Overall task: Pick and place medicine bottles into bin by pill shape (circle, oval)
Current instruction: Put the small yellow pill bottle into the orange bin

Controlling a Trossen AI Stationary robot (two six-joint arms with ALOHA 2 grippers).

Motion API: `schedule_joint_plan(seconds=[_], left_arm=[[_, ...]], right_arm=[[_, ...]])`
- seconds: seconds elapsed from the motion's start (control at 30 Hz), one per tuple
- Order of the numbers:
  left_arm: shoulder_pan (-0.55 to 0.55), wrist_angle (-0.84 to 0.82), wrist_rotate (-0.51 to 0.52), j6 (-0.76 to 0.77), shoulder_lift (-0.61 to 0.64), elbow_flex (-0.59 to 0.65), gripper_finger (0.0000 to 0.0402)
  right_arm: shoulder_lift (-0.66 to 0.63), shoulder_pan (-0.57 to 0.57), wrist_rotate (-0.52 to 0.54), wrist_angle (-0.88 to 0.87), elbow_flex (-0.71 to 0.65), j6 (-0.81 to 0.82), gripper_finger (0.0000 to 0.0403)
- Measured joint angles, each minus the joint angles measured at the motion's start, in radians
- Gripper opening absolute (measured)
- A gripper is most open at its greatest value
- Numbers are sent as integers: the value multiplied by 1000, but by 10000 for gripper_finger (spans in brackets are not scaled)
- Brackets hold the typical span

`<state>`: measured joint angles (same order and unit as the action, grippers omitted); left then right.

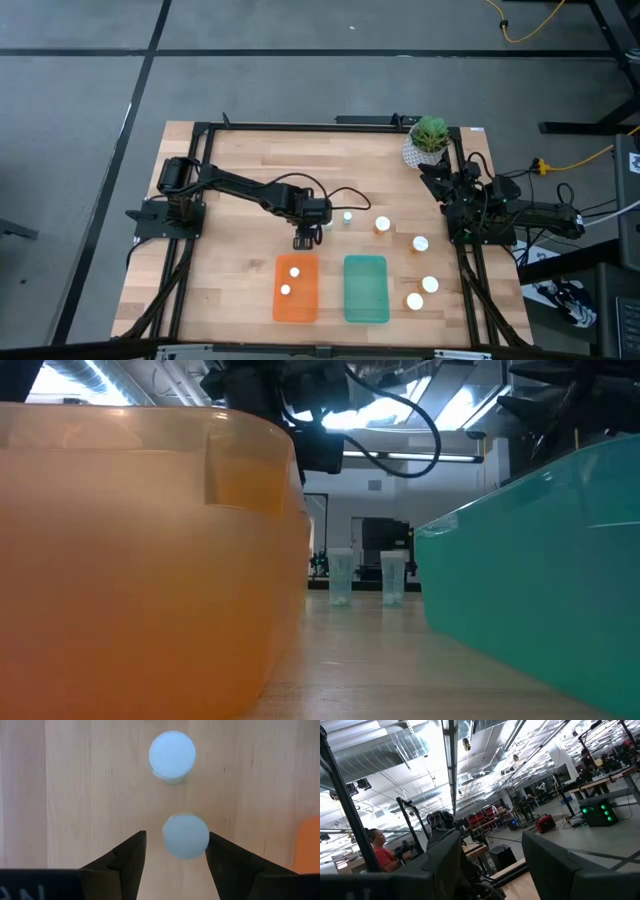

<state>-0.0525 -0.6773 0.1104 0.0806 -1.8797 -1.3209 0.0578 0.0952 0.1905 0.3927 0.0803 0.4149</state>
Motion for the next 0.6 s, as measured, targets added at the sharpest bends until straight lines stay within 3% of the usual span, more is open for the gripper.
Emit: schedule_joint_plan(seconds=[0.6], left_arm=[[-1, 72, -11, 3, -10, 3, 193]], right_arm=[[0, 0, 0, -27, 0, 0, 213]])
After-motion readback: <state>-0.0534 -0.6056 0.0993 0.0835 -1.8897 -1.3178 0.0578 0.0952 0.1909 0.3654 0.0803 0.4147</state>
